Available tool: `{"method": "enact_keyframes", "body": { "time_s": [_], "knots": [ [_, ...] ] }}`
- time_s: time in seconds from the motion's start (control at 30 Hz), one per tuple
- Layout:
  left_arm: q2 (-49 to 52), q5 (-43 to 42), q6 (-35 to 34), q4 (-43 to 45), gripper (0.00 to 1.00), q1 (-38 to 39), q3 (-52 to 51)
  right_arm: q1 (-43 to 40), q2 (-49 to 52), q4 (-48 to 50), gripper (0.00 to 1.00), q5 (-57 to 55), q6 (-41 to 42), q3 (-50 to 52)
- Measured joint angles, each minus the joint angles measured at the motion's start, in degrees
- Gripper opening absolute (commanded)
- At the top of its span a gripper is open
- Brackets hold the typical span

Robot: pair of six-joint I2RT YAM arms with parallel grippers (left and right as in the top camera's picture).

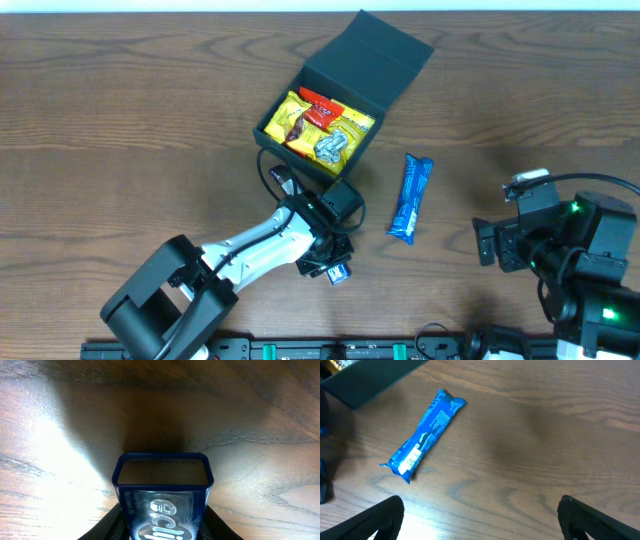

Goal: Pack container
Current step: 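Close left gripper on the Eclipse tin and lift it, then carry the Eclipse tin over the box's right side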

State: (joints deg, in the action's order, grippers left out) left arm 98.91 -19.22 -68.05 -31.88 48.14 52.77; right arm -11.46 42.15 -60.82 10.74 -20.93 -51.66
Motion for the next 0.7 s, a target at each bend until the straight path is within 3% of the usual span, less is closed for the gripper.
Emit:
{"method": "enact_keyframes", "body": {
  "time_s": [0.4,0.7],
  "knots": [
    [0.0,-0.66,4.24,-0.7,0.25,-0.52,0.42,0.0,0.0,0.0,0.99,0.0,0.0,0.0],
    [0.0,0.39,16.15,-0.72,0.24,-0.52,1.97,0.0,0.0,0.02,0.99,0.0,0.0,0.0]
  ]
}}
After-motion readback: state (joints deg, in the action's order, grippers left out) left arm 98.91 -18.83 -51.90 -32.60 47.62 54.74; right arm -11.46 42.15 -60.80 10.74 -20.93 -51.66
